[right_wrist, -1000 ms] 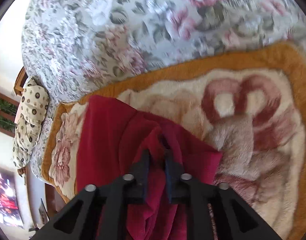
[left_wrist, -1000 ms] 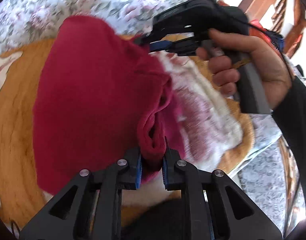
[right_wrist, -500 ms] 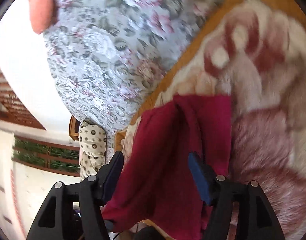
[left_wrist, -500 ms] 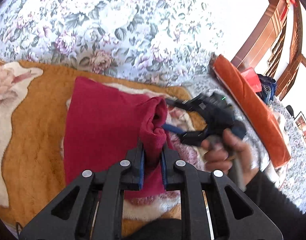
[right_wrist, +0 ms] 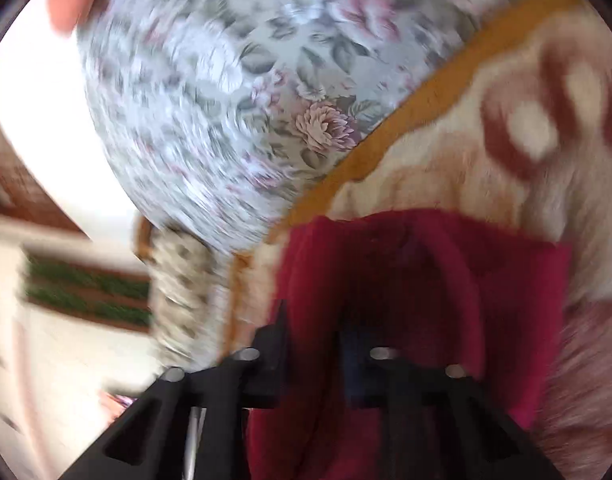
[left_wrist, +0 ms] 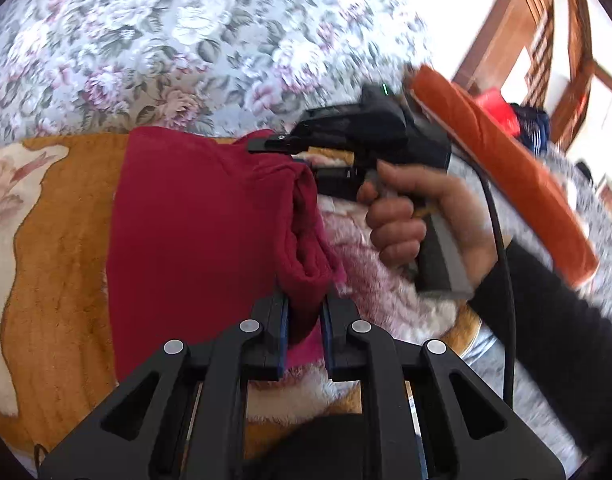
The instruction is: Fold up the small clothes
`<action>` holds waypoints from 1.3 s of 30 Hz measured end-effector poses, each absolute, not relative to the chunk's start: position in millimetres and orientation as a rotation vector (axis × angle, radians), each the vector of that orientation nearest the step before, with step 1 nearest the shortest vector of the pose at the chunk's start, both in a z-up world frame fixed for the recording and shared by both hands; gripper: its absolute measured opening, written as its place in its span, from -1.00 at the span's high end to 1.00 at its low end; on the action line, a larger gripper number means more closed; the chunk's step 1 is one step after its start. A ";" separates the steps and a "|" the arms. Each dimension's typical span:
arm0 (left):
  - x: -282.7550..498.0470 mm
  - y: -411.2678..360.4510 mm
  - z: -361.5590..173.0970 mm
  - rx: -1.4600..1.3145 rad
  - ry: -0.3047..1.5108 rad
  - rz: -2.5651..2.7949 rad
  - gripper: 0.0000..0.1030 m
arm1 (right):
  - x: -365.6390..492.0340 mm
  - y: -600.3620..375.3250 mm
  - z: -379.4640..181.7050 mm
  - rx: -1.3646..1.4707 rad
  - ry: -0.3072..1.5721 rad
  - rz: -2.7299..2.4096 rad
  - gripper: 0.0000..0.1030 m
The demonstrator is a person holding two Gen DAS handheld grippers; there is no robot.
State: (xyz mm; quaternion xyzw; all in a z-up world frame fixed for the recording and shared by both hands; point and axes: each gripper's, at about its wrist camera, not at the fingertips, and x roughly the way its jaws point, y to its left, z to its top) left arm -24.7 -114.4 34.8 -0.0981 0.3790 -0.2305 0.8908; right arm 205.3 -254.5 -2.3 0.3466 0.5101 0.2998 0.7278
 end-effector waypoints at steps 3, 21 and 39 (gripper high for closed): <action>-28.8 -133.8 32.0 -0.128 0.791 -0.519 0.77 | 202.1 -261.7 12.2 0.635 1.121 0.644 0.73; -26.7 -62.4 14.9 -0.223 0.872 -0.513 0.76 | 181.6 -291.0 0.7 0.448 1.026 0.450 0.50; 15.9 -74.0 -30.3 -0.258 1.040 -0.381 0.76 | 54.0 -215.8 -16.8 -0.255 0.758 0.646 0.49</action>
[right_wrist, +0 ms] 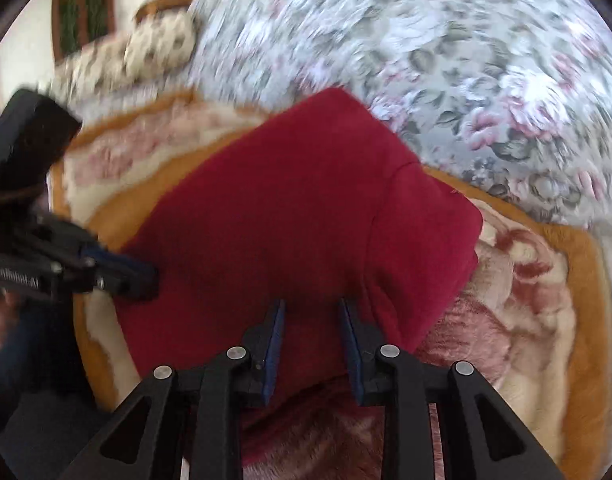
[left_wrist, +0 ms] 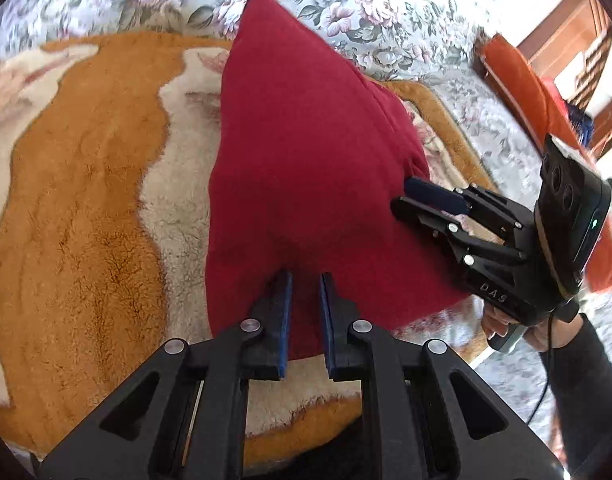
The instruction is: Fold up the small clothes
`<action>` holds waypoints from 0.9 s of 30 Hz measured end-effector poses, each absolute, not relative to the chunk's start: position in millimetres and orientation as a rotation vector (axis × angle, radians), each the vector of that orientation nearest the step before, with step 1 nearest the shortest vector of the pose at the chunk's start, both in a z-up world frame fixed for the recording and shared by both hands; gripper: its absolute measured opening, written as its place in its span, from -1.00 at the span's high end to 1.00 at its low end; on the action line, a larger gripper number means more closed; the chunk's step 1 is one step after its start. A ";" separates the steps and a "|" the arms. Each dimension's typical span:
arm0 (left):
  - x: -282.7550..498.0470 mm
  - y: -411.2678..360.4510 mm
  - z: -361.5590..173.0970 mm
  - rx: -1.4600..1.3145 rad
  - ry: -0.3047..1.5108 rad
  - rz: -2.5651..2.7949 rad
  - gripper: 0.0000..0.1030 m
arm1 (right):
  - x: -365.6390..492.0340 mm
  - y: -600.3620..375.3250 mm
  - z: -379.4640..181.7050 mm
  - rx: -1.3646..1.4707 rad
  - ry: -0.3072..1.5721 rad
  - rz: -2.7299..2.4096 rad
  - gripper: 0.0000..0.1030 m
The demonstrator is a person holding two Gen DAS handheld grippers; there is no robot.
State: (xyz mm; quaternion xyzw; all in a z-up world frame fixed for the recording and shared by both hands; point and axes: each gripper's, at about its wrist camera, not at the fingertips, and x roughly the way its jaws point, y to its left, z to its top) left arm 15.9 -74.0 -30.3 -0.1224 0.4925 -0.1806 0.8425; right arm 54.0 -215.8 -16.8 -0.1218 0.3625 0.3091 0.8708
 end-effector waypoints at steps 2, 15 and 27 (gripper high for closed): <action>10.9 -83.6 -27.9 -0.180 1.014 -0.352 0.76 | 48.4 -215.2 -20.0 -0.256 0.721 0.623 0.48; 11.6 -84.5 -27.0 -0.165 0.992 -0.342 0.76 | 40.0 -192.8 3.5 -0.316 0.787 0.505 0.47; 12.0 -81.9 -26.7 -0.206 0.999 -0.357 0.76 | -19.8 -183.7 -27.4 -0.275 0.756 0.558 0.40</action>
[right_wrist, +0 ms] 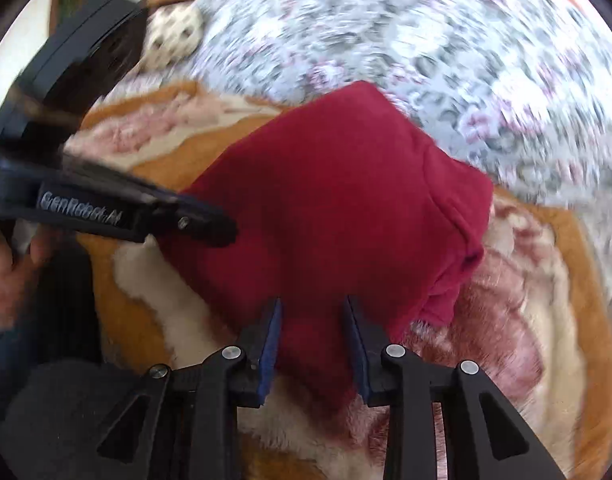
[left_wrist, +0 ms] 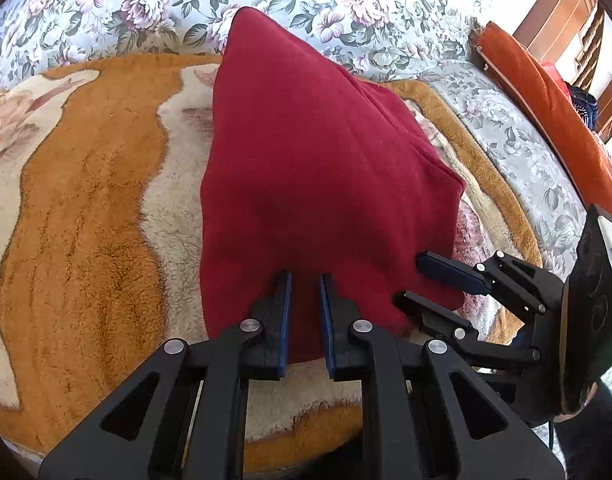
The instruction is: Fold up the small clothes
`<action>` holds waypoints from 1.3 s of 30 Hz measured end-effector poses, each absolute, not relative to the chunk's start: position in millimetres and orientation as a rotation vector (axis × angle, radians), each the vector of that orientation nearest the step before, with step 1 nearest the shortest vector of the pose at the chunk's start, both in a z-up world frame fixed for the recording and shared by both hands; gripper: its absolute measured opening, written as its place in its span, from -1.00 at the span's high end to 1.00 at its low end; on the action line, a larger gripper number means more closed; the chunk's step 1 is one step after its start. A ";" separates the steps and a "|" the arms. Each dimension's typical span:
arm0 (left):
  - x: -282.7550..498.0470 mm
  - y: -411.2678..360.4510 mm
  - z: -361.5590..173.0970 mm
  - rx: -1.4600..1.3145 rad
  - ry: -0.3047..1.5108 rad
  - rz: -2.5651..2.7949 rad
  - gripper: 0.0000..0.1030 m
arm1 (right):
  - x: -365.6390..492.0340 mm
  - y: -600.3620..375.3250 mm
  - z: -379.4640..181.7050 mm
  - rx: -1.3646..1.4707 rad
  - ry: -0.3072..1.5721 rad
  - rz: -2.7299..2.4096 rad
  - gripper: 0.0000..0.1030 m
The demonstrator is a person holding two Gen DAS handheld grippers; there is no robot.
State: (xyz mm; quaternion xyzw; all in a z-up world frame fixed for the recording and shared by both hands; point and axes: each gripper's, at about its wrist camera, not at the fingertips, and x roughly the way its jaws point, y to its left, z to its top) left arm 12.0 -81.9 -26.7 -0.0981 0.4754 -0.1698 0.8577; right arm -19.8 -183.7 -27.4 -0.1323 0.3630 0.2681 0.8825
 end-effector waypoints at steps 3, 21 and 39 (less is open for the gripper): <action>11.5 -82.6 -26.5 -0.205 0.997 -0.356 0.76 | -20.1 -177.3 -25.2 -0.294 0.792 0.530 0.39; 29.2 -53.7 18.9 -0.350 0.789 -0.391 0.36 | 72.9 -215.5 -27.3 -0.118 0.662 0.569 0.38; 249.2 -56.1 -50.0 -0.454 1.124 -0.182 0.37 | 77.3 -223.6 -29.1 -0.057 0.650 0.612 0.37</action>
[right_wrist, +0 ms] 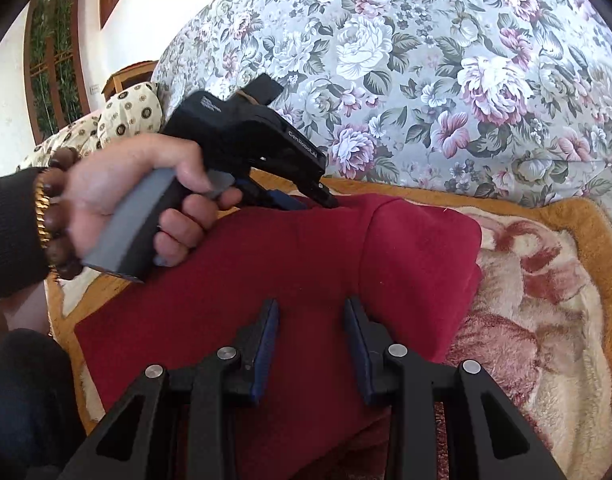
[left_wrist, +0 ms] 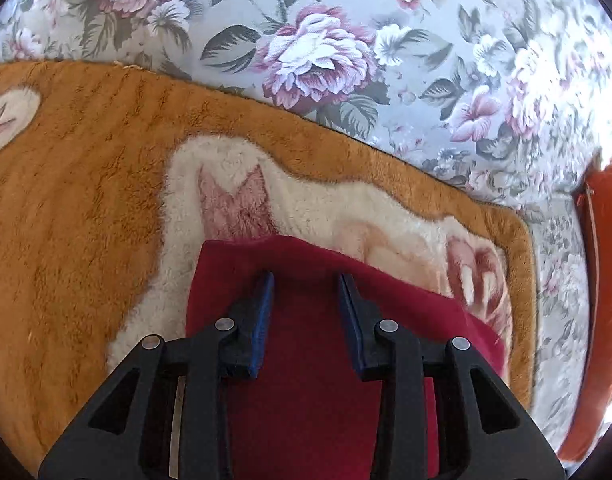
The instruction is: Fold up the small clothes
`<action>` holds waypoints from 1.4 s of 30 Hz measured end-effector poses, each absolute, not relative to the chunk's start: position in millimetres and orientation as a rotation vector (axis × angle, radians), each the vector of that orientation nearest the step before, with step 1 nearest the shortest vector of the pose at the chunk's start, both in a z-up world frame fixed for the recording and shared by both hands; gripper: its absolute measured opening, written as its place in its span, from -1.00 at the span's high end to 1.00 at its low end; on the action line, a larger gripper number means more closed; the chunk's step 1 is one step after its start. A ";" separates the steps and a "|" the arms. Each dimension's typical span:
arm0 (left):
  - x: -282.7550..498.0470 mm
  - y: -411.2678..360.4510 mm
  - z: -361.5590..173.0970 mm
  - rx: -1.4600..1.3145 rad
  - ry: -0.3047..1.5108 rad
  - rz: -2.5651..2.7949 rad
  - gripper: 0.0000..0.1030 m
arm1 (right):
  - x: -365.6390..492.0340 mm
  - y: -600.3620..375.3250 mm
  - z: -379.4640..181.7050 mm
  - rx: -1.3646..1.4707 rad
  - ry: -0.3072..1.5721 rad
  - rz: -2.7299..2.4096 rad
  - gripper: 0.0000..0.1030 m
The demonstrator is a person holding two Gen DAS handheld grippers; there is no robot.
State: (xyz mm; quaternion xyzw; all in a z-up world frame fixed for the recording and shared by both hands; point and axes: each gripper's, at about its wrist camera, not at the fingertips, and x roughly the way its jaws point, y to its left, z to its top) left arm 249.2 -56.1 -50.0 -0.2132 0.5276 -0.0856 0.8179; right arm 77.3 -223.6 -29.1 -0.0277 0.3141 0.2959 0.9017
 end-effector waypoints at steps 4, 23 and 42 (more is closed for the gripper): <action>232.2 -57.9 -48.5 -0.420 1.045 -0.173 0.37 | 78.0 -226.5 -29.1 -0.033 0.650 0.632 0.37; 123.1 -40.9 3.2 -0.431 0.780 -0.156 0.36 | 75.4 -230.1 -27.3 0.035 0.682 0.620 0.35; 116.8 -20.4 -39.9 -0.790 0.969 -0.323 -0.40 | 197.2 -221.0 12.1 0.122 0.982 0.302 0.35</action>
